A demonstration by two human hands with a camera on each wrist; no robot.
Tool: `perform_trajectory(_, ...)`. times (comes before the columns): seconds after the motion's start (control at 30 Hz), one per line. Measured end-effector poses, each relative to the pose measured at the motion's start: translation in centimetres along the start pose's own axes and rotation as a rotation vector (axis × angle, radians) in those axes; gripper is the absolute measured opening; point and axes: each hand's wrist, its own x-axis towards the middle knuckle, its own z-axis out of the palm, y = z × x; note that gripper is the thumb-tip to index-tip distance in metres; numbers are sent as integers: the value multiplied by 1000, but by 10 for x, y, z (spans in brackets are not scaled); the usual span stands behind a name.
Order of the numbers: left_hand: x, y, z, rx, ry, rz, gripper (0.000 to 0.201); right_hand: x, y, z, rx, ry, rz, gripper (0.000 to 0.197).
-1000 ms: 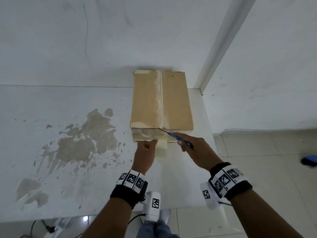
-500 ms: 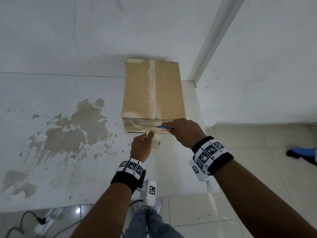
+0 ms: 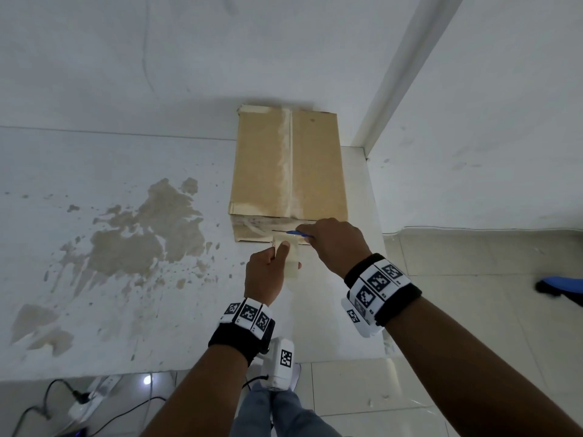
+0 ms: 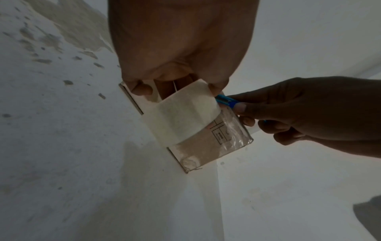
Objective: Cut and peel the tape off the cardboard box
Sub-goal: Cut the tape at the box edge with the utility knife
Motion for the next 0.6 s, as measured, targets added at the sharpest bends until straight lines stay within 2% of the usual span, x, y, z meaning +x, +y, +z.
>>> perform_trajectory(0.17,-4,-1,-3,53,4,-22,48,-19,32,-7,2,-25,77,31)
perform_trajectory(0.27,-8,-8,-8,74,10,-53,46,-34,44,-11,246,-40,146,19)
perform_trajectory(0.33,-8,-11,-10,74,16,-73,45,-33,38,-10,376,2,145,10)
perform_trajectory(0.47,-11,-8,-13,72,9,-37,44,-13,23,-1,507,120,103,28)
perform_trajectory(0.6,-19,-8,-15,62,-13,2,43,-3,23,10,830,193,79,32)
